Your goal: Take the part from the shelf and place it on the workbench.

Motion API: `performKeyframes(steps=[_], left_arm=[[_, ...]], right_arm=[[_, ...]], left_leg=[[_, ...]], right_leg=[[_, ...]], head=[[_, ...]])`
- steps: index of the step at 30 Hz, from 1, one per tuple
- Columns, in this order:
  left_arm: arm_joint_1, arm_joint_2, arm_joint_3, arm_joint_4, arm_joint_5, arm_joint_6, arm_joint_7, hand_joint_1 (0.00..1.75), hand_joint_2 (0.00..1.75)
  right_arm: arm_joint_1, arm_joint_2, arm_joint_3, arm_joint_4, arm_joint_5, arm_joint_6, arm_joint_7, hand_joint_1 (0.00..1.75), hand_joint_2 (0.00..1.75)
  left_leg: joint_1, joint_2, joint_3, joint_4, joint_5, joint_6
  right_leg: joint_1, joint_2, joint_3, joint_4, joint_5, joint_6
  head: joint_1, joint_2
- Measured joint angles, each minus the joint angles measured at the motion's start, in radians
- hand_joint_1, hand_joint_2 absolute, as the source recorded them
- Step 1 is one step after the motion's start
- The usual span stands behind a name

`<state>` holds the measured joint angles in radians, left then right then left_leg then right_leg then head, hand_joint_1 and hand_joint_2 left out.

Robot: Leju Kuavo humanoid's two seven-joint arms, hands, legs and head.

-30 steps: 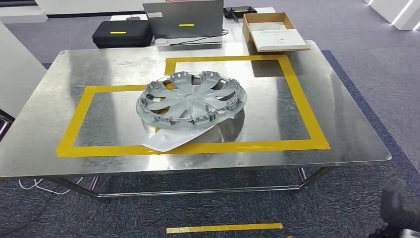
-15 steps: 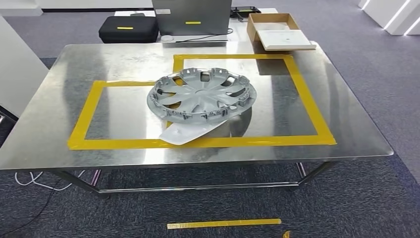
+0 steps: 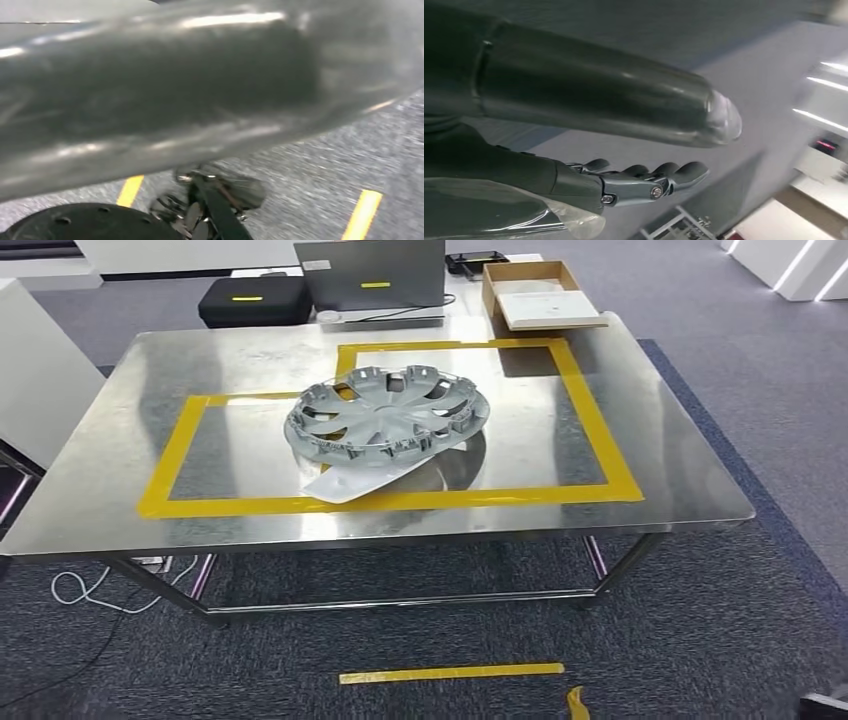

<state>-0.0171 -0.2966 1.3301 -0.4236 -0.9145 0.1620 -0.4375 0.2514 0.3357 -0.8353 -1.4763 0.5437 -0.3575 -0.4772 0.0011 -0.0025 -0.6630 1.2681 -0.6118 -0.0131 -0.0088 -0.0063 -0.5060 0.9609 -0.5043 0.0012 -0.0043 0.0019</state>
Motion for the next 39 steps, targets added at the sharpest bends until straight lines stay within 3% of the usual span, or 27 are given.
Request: performKeyframes(steps=[1,2,4,6,8,10,11,13,14,15,16,17,19,20,21,22,24,25,27,29,30,32,34,36,37,39], left_arm=[[-0.003,0.004,0.002,0.002,-0.003,0.003,-0.002,0.0,0.0],[-0.006,0.008,0.005,0.005,-0.005,0.005,-0.006,0.0,0.0],[-0.013,0.017,0.01,0.012,-0.01,0.008,-0.011,0.0,0.0],[-0.017,0.025,0.015,0.019,-0.015,0.015,-0.01,0.0,0.0],[-0.018,0.029,0.02,0.028,-0.02,0.021,-0.003,0.0,0.0],[-0.02,0.032,0.022,0.038,-0.03,0.024,0.004,0.0,0.0],[-0.021,0.034,0.022,0.044,-0.04,0.025,0.008,0.0,0.0],[-0.025,0.044,0.02,0.06,-0.063,0.021,0.015,0.0,0.0],[-0.027,0.049,0.019,0.07,-0.071,0.013,0.018,0.0,0.0],[-0.029,0.055,0.018,0.08,-0.076,0.004,0.019,0.0,0.0],[-0.031,0.061,0.018,0.088,-0.078,-0.005,0.02,0.0,0.0],[-0.032,0.065,0.018,0.097,-0.08,-0.01,0.02,0.0,0.0],[-0.036,0.071,0.018,0.109,-0.08,-0.01,0.02,0.0,0.0],[-0.037,0.072,0.018,0.113,-0.078,-0.008,0.02,0.0,0.0],[-0.039,0.073,0.018,0.115,-0.075,-0.006,0.019,0.0,0.0],[-0.039,0.073,0.018,0.117,-0.071,-0.004,0.018,0.0,0.0],[-0.038,0.074,0.019,0.119,-0.063,-0.003,0.013,0.0,0.0],[-0.036,0.075,0.02,0.12,-0.06,-0.004,0.009,0.0,0.0],[-0.032,0.075,0.022,0.122,-0.053,-0.009,-0.003,0.0,0.0],[-0.032,0.075,0.022,0.125,-0.05,-0.016,-0.009,0.0,0.0],[-0.033,0.075,0.022,0.126,-0.051,-0.018,-0.01,0.0,0.0],[-0.034,0.075,0.022,0.126,-0.053,-0.02,-0.01,0.0,0.0],[-0.034,0.076,0.022,0.126,-0.054,-0.02,-0.01,0.0,0.0],[-0.034,0.075,0.022,0.127,-0.055,-0.02,-0.01,0.0,0.0],[-0.035,0.075,0.022,0.127,-0.056,-0.02,-0.01,0.0,0.0],[-0.033,0.074,0.022,0.127,-0.056,-0.018,-0.01,0.0,0.0]], right_arm=[[-0.029,-0.003,-0.028,0.083,0.065,-0.019,0.0,0.0,0.0],[-0.056,-0.007,-0.059,0.168,0.119,-0.04,0.002,0.0,0.0],[-0.101,-0.014,-0.116,0.318,0.189,-0.081,0.017,0.0,0.0],[-0.137,-0.018,-0.158,0.445,0.239,-0.12,0.043,0.0,0.0],[-0.162,-0.024,-0.19,0.558,0.282,-0.144,0.078,0.0,0.0],[-0.179,-0.032,-0.22,0.661,0.314,-0.126,0.153,0.0,0.0],[-0.189,-0.038,-0.236,0.715,0.32,-0.088,0.219,0.0,0.0],[-0.21,-0.053,-0.275,0.821,0.314,0.033,0.385,0.0,0.0],[-0.218,-0.059,-0.294,0.865,0.308,0.085,0.45,0.0,0.0],[-0.223,-0.063,-0.312,0.902,0.307,0.122,0.494,0.0,0.0],[-0.226,-0.066,-0.324,0.936,0.317,0.143,0.514,0.0,0.0],[-0.23,-0.068,-0.33,0.966,0.335,0.153,0.52,0.0,0.0],[-0.243,-0.07,-0.331,1.02,0.39,0.143,0.494,0.0,0.0],[-0.252,-0.071,-0.325,1.042,0.42,0.122,0.464,0.0,0.0],[-0.261,-0.072,-0.318,1.063,0.442,0.1,0.43,0.0,0.0],[-0.269,-0.075,-0.311,1.083,0.458,0.083,0.398,0.0,0.44],[-0.279,-0.081,-0.302,1.116,0.48,0.061,0.363,0.0,1.31],[-0.281,-0.085,-0.298,1.129,0.495,0.046,0.36,0.0,1.75],[-0.284,-0.092,-0.28,1.15,0.538,-0.001,0.366,0.0,1.75],[-0.285,-0.099,-0.258,1.166,0.564,-0.043,0.378,0.0,1.75],[-0.287,-0.102,-0.25,1.173,0.567,-0.054,0.384,0.0,1.75],[-0.29,-0.109,-0.241,1.182,0.572,-0.064,0.391,0.0,1.75],[-0.291,-0.113,-0.232,1.188,0.579,-0.072,0.393,0.0,1.75],[-0.293,-0.113,-0.226,1.192,0.582,-0.077,0.394,0.0,1.75],[-0.293,-0.114,-0.223,1.194,0.583,-0.079,0.395,0.0,1.75],[-0.292,-0.115,-0.218,1.197,0.587,-0.082,0.396,0.0,1.75]], left_leg=[[0.0,0.0,0.021,-0.003,0.014,0.002],[-0.001,0.0,0.057,-0.04,0.04,0.006],[-0.004,-0.001,0.154,-0.181,0.073,0.018],[-0.008,-0.001,0.211,-0.281,0.071,0.028],[-0.012,0.0,0.209,-0.299,0.075,0.037],[-0.009,0.004,0.194,-0.304,0.094,0.051],[-0.007,0.007,0.184,-0.308,0.106,0.058],[-0.007,0.009,0.155,-0.308,0.128,0.067],[-0.008,0.009,0.14,-0.307,0.14,0.068],[-0.009,0.009,0.123,-0.306,0.152,0.067],[-0.01,0.01,0.107,-0.304,0.163,0.065],[-0.01,0.011,0.09,-0.301,0.174,0.062],[-0.011,0.013,0.062,-0.29,0.193,0.054],[-0.013,0.014,0.051,-0.283,0.201,0.049],[-0.014,0.015,0.042,-0.276,0.209,0.044],[-0.014,0.016,0.035,-0.272,0.218,0.039],[-0.011,0.016,0.026,-0.268,0.231,0.027],[-0.009,0.014,0.021,-0.259,0.215,0.021],[-0.004,0.01,0.005,-0.19,0.124,0.01],[0.0,0.01,-0.01,-0.066,0.025,0.001],[0.001,0.01,-0.01,-0.014,0.007,-0.001],[0.004,0.01,0.026,0.003,0.042,-0.003],[0.006,0.008,0.116,-0.107,0.086,0.001],[0.004,0.004,0.198,-0.239,0.077,0.009],[0.002,0.003,0.215,-0.275,0.066,0.014],[0.0,0.005,0.207,-0.288,0.07,0.029]], right_leg=[[0.001,0.0,-0.011,0.004,0.008,0.001],[0.003,-0.001,-0.023,0.009,0.016,0.002],[0.006,-0.003,-0.047,0.02,0.029,0.007],[0.007,-0.004,-0.063,0.026,0.043,0.014],[0.005,-0.003,-0.07,0.025,0.058,0.026],[0.004,0.001,-0.082,0.04,0.037,0.038],[0.003,0.003,-0.095,0.069,0.002,0.042],[0.001,0.005,-0.131,0.185,-0.1,0.049],[0.0,0.005,-0.145,0.248,-0.135,0.051],[-0.001,0.005,-0.148,0.293,-0.145,0.053],[-0.002,0.004,-0.135,0.306,-0.13,0.055],[-0.002,0.004,-0.105,0.285,-0.099,0.055],[-0.003,0.004,0.001,0.155,-0.052,0.053],[-0.002,0.005,0.058,0.078,-0.052,0.049],[-0.001,0.006,0.094,0.018,-0.062,0.044],[0.001,0.007,0.111,-0.015,-0.073,0.037],[0.002,0.004,0.098,-0.026,-0.071,0.021],[0.002,0.002,0.089,-0.024,-0.061,0.013],[0.0,-0.005,0.067,-0.025,-0.039,-0.001],[0.001,-0.008,0.038,-0.021,-0.016,-0.006],[0.001,-0.009,0.023,-0.017,-0.004,-0.005],[0.001,-0.01,-0.011,-0.003,0.016,-0.002],[0.002,-0.01,-0.046,0.015,0.031,0.004],[0.004,-0.009,-0.071,0.03,0.045,0.013],[0.005,-0.01,-0.079,0.033,0.053,0.019],[0.003,-0.01,-0.087,0.035,0.066,0.032]], head=[[0.0,0.0],[0.0,0.0],[0.0,0.0],[0.0,0.0],[-0.001,0.0],[-0.002,0.0],[0.001,0.0],[0.005,0.0],[0.006,0.0],[0.006,0.0],[0.006,0.0],[0.005,0.0],[0.006,0.0],[0.006,0.0],[0.006,0.0],[0.006,0.0],[0.007,0.0],[0.007,0.0],[0.006,0.0],[0.003,0.0],[0.003,0.0],[0.003,0.0],[0.003,0.0],[0.004,0.0],[0.004,0.0],[0.004,0.0]])
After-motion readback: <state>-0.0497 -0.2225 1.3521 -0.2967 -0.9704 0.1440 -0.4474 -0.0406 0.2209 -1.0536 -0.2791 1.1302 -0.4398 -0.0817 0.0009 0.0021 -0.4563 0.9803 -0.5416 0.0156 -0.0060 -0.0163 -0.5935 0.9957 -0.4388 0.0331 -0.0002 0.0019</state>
